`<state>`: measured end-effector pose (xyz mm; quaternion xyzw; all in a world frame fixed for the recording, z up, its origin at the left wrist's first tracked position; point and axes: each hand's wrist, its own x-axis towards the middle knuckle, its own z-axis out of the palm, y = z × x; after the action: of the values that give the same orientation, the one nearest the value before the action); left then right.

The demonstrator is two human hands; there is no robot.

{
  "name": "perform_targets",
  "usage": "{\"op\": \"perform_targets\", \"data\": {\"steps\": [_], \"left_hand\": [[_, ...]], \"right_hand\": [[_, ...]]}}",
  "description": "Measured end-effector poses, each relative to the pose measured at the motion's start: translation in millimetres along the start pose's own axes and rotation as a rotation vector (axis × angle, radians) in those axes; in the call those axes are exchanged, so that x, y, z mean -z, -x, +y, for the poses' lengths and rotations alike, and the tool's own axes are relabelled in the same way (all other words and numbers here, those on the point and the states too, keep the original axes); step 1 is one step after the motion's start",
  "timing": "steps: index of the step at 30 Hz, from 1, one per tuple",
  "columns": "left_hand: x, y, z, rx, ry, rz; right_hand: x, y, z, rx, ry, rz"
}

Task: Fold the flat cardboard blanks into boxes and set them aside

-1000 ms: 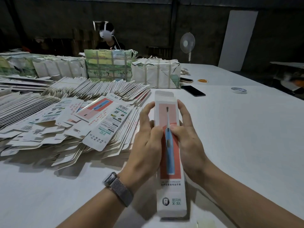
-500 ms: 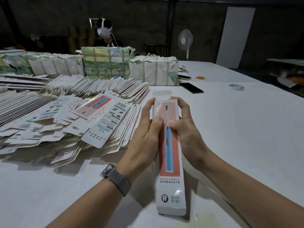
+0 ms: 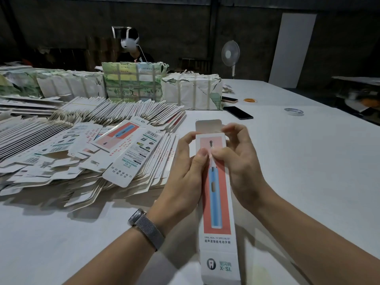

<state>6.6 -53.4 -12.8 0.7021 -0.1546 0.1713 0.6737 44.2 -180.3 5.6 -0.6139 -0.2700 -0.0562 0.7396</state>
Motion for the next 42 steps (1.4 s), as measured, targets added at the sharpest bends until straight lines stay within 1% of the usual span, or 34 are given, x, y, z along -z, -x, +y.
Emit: {"op": "perform_targets", "data": {"steps": [2,5,10,13,18,30,35,42], "left_hand": [[-0.7,1.2,-2.4,-0.003,-0.021,0.007],[-2.8,1.1,-5.7,0.032,0.011,0.043],[-3.0,1.8,-4.7,0.031,-0.022,0.038],[-3.1,0.6,-5.8,0.012,-0.039,0.04],[-3.4,-0.3,-7.5,-0.018,-0.004,0.0],[-4.2,4.6,-4.6,-0.013,-0.042,-0.034],[-4.6,5.6,-2.5,0.007,-0.055,-0.054],[-4.1,5.4,1.5,-0.009,-0.089,-0.118]], "right_hand": [[2.9,-1.7,-2.8,0.02,-0.016,0.016],[4.1,-3.2,-4.2,0.006,-0.053,0.021],[3.6,-0.4,-0.7,-0.026,-0.025,-0.011],[0.5,-1.8,-3.6,-0.061,-0.035,0.032],[-3.4,-3.8,-8.4,-0.06,-0.018,0.126],[-1.6,-4.0,-15.9,-0.148,0.012,0.085],[-2.0,-3.6,-15.9,-0.103,0.061,0.128],[-0.8,-6.5,-16.0,-0.133,0.061,0.171]]}}
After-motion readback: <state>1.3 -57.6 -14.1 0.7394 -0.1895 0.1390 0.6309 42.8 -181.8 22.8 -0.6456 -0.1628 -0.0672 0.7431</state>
